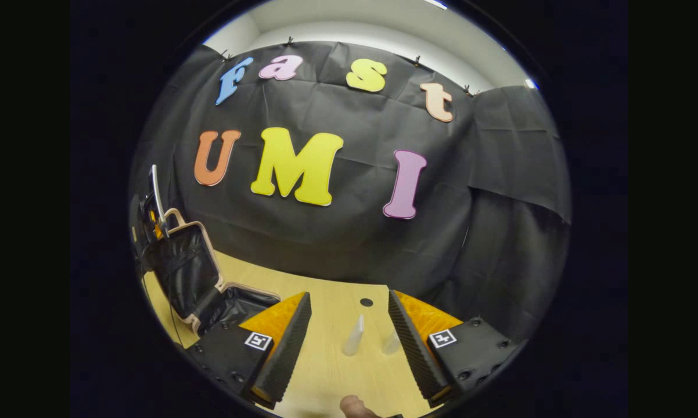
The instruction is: First open the suitcase, pack the skin care products into it, and then close the suitcase.
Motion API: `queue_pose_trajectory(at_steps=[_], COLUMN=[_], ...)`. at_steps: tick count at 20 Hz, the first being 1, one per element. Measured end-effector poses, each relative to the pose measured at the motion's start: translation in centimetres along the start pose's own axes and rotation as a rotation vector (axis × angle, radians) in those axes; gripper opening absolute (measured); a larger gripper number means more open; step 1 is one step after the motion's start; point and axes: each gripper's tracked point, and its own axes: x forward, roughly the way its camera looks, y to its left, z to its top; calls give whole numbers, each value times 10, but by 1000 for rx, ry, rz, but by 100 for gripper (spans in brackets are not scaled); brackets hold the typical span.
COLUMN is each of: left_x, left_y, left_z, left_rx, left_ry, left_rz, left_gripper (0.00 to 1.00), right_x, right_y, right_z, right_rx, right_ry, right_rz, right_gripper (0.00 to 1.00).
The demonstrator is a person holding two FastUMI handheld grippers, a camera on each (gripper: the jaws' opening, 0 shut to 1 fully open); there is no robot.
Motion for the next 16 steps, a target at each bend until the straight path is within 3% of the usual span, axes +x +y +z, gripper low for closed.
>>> queue_pose_trajectory(at_steps=[3,8,16], left_x=[15,26,37], left_y=[-2,-20,-79], left_z=[-40,-108,-194], left_rx=[-2,-93,-235], left_ry=[45,160,339], left_rz=[-32,-73,-222], left_gripper=[3,3,3], right_x=[-6,-9,-7], right_y=[11,19,22], right_z=[-2,-9,-18], right_rx=[-9,-20,-29], right_ry=[10,41,80], right_rz=[-12,-26,-42], right_gripper=[79,80,80])
